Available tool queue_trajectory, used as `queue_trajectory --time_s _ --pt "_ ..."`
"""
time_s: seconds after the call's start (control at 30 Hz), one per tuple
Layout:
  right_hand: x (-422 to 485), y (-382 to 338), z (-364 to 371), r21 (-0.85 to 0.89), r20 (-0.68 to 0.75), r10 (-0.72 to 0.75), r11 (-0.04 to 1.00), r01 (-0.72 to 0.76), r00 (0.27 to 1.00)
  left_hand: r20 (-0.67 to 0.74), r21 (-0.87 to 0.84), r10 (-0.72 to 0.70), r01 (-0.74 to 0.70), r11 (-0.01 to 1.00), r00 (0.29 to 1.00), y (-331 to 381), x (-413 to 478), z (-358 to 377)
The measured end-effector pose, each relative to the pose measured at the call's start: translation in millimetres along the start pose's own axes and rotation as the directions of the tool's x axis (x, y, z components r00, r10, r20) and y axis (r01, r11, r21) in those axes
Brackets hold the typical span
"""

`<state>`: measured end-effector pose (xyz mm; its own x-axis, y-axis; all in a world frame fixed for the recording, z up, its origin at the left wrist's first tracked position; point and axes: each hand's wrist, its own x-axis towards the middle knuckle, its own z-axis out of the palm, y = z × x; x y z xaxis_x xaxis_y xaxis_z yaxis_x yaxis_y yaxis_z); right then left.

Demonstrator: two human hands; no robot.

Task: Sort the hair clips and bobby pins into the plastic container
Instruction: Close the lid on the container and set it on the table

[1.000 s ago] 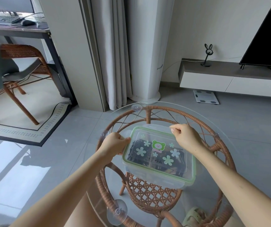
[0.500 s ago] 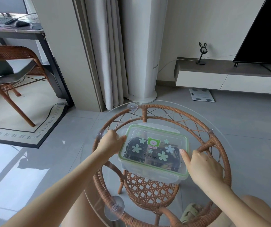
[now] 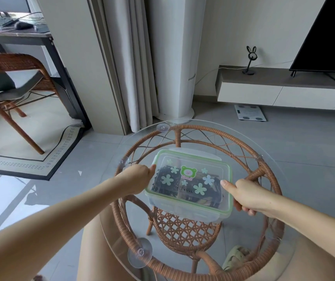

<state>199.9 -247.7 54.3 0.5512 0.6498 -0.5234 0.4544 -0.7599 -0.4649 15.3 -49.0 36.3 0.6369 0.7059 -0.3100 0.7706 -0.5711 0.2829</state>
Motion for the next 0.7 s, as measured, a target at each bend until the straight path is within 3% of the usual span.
queue_trajectory --time_s 0.1,0.23,0.37,0.5,0.57,0.63,0.67,0.7 --pt "2 0 -6 0.036 0.060 -0.023 0.999 0.020 0.998 0.045 -0.043 0.069 -0.067 0.997 0.997 -7 2 1" --pt "5 5 -3 0.156 0.129 -0.057 0.987 0.036 0.990 0.032 -0.235 0.060 -0.051 0.971 0.998 -9 0 8" --pt "7 8 -4 0.235 0.120 -0.104 0.969 0.074 0.987 0.120 -0.395 0.075 -0.022 0.918 0.990 -16 1 11" --pt "-10 0 9 0.210 0.129 -0.052 0.977 0.025 0.990 0.122 -0.187 0.083 -0.060 0.980 0.989 -16 21 -4" --pt "-30 -13 18 0.091 0.310 0.003 0.995 -0.033 0.951 0.091 -0.042 0.119 -0.116 0.992 0.989 -5 32 -20" --pt "-48 -31 14 -0.026 0.407 -0.038 0.998 0.054 0.913 -0.111 0.088 0.205 -0.196 0.977 0.972 7 38 -32" --pt "-51 -38 8 -0.090 0.293 -0.110 0.986 0.142 0.950 -0.257 0.156 0.244 -0.209 0.965 0.935 14 34 -35" --pt "-47 -41 1 -0.222 0.074 -0.202 0.951 0.214 0.977 -0.373 0.203 0.257 -0.192 0.960 0.892 19 26 -36"
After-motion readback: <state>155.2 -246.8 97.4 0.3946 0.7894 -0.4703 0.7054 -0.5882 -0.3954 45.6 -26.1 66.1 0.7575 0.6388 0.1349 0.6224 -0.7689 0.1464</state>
